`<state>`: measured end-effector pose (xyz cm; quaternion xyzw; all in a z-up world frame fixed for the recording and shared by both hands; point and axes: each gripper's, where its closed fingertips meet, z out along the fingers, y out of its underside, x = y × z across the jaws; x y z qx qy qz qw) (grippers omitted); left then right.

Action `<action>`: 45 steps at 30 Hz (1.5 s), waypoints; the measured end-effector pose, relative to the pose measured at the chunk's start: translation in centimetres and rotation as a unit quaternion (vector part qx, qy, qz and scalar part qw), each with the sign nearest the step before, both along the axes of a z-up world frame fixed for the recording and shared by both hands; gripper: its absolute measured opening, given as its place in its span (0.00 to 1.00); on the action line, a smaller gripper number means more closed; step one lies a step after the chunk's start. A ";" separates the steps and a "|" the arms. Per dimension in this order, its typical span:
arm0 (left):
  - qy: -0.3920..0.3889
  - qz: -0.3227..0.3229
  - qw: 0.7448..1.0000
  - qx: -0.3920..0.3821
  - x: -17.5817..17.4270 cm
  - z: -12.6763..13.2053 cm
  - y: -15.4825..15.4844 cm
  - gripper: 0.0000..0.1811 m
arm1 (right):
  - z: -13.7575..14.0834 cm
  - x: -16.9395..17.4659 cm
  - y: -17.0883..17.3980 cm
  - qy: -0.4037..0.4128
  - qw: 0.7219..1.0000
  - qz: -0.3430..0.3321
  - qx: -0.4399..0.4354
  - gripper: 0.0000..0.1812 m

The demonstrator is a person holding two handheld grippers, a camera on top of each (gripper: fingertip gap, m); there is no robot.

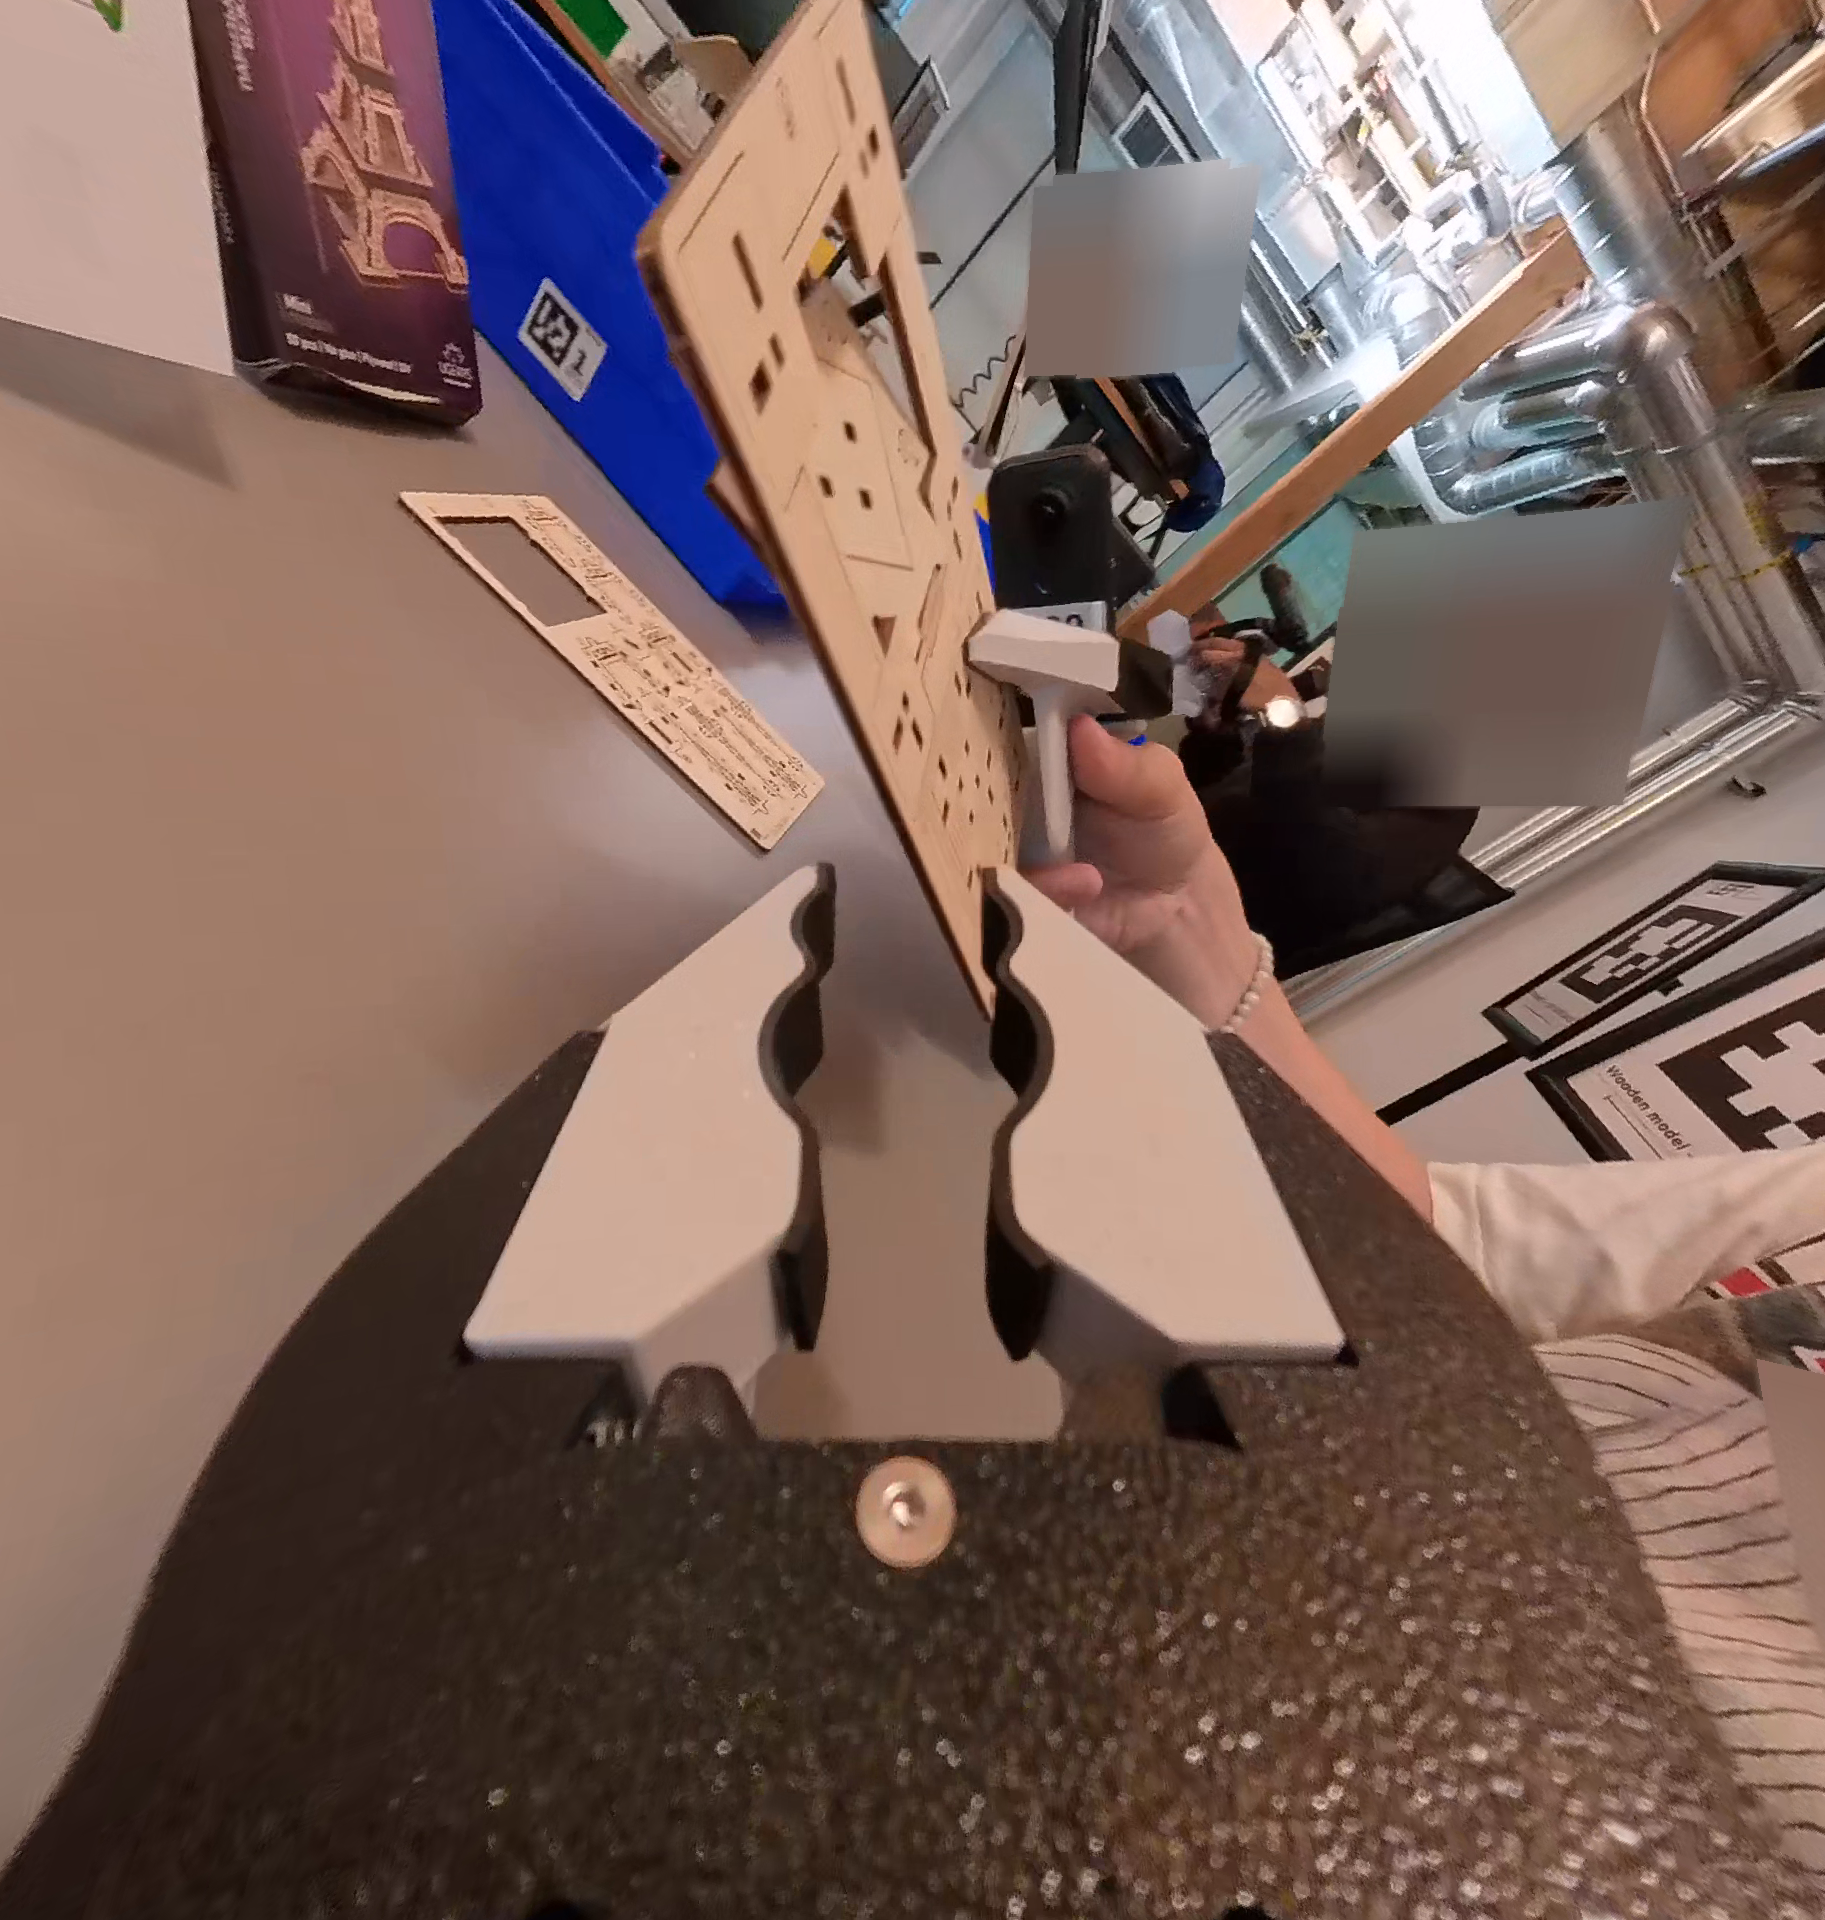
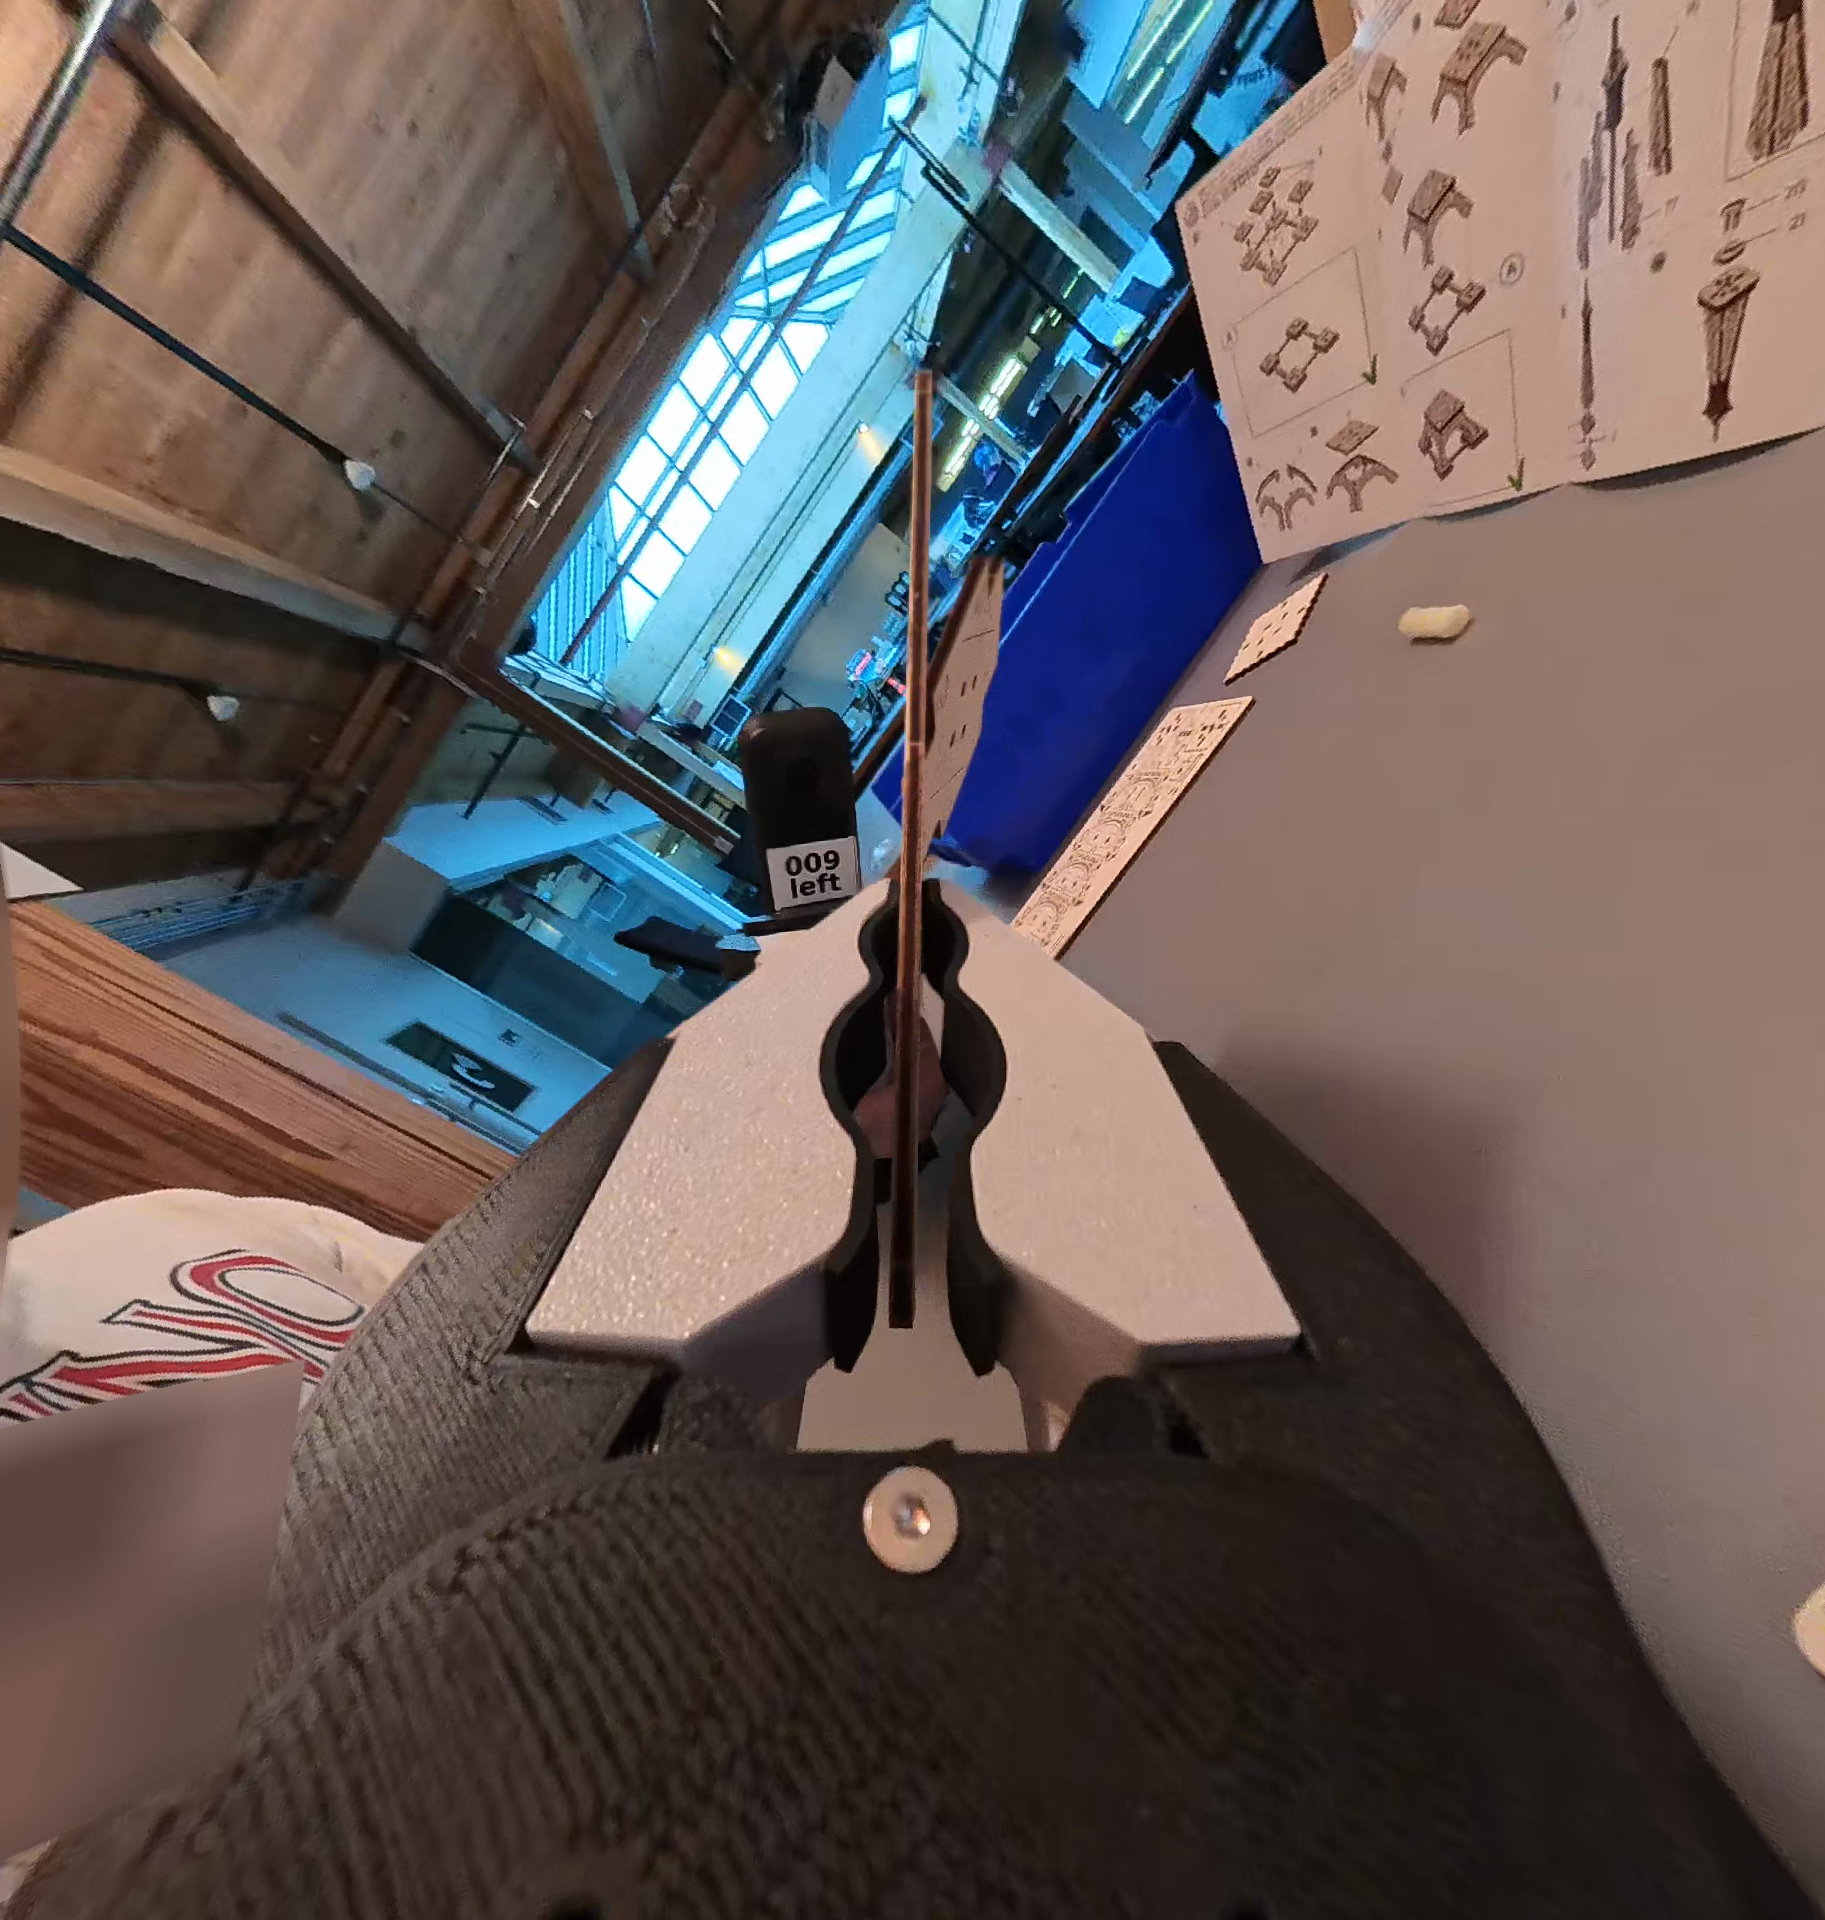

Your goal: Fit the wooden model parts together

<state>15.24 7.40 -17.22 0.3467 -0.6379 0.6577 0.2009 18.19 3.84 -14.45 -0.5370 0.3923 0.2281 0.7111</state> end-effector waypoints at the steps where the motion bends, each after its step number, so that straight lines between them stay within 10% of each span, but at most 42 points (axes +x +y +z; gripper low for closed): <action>1: -0.005 -0.002 1.000 -0.002 -0.1 0.2 -0.1 0.14 | -0.1 -0.2 0.2 -0.003 1.000 0.002 0.000 0.01; 21: -0.019 -0.070 0.997 0.035 -1.9 -1.0 0.7 0.00 | -2.8 -2.5 1.5 -0.055 0.989 0.059 -0.128 0.17; 27: 0.004 -0.092 0.995 0.027 -2.3 -1.1 1.1 0.00 | -3.1 -3.7 2.0 -0.088 0.980 0.098 -0.150 0.04; 45: 0.025 -0.031 0.998 0.052 -0.2 -2.4 1.7 0.22 | -4.8 -4.1 2.8 -0.060 0.982 0.134 -0.121 0.01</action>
